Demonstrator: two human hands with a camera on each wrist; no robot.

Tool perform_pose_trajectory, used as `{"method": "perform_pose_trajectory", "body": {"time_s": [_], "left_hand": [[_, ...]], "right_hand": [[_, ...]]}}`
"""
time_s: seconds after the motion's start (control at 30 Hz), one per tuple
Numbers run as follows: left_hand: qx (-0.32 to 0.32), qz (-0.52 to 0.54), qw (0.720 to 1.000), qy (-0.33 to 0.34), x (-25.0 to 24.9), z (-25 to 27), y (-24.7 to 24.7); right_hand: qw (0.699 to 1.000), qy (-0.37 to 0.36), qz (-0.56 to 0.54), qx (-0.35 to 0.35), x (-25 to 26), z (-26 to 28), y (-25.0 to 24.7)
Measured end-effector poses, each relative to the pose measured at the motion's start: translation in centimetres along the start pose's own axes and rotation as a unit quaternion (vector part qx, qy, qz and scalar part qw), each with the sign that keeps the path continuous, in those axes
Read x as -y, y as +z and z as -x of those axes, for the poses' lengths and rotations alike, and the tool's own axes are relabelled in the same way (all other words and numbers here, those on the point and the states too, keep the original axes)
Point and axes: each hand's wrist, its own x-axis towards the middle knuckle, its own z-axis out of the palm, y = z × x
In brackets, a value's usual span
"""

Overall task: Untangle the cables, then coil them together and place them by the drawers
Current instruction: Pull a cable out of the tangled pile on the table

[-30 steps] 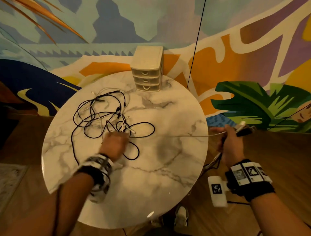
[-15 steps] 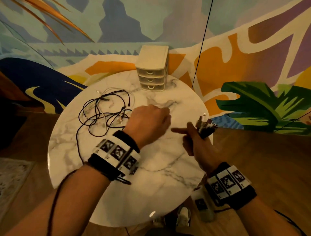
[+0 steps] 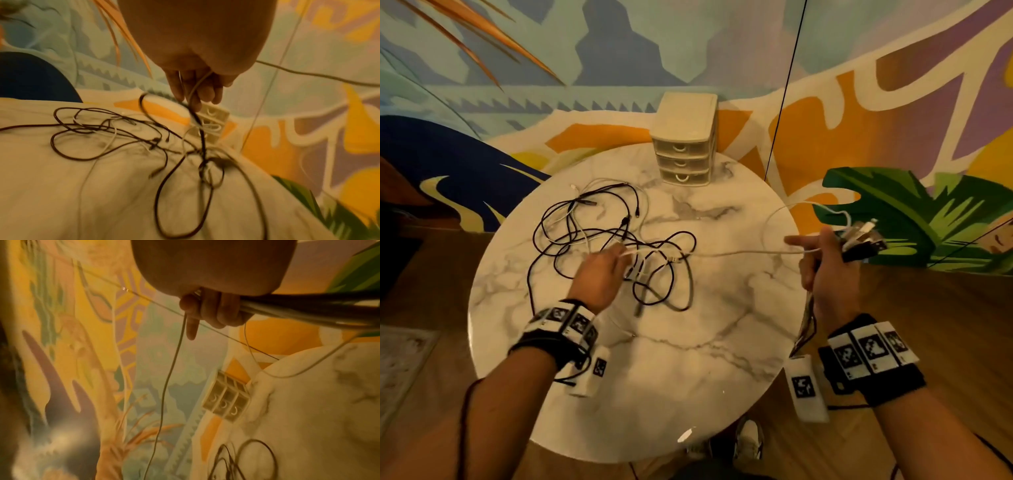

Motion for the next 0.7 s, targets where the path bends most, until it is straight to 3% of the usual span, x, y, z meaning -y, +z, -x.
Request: {"method": "perform_pose_trajectory", "body": {"time_s": [0.07,0.17,0.27,0.37,0.43,0.53,0.63,0.7], "left_hand": [[-0.020,0.032,0.999,0.001,0.4,-0.5,-0.8],[0.047,0.071,0.996,-0.034,1.5,0.5,0.6],[-0.049,0.195,0.972,-0.120,1.4,-0.2,-0.3],[-0.124,0.272,0.948,-0.107,-2.5,-1.5,-3.5],[-0.096,0.223,0.969,-0.047,-6.1,-1.6,-4.5],[-0.034,0.081,0.995,0.053,-10.7,-0.6,-3.7],[0.014,-0.149,0.971,0.184,-14.4,0.5,-1.4],[0.059,-0.202,0.951,0.227,-15.8,1.9,0.5]], "right_hand": [[0.999,0.000,-0.024,-0.039,0.1,-0.6,-0.4],[0.996,0.020,-0.044,-0.080,-0.8,-1.3,-0.8],[0.994,0.025,-0.042,-0.094,-1.9,-1.0,-1.5],[0.996,0.027,0.013,-0.088,-2.4,0.0,-1.5],[0.993,0.026,0.104,-0.052,-1.9,1.2,-0.9],[0.980,0.012,0.186,0.070,-0.3,4.0,1.4],[0.976,0.027,0.154,0.149,0.5,5.5,4.3],[0.978,0.054,0.141,0.147,0.0,5.1,5.3]]}}
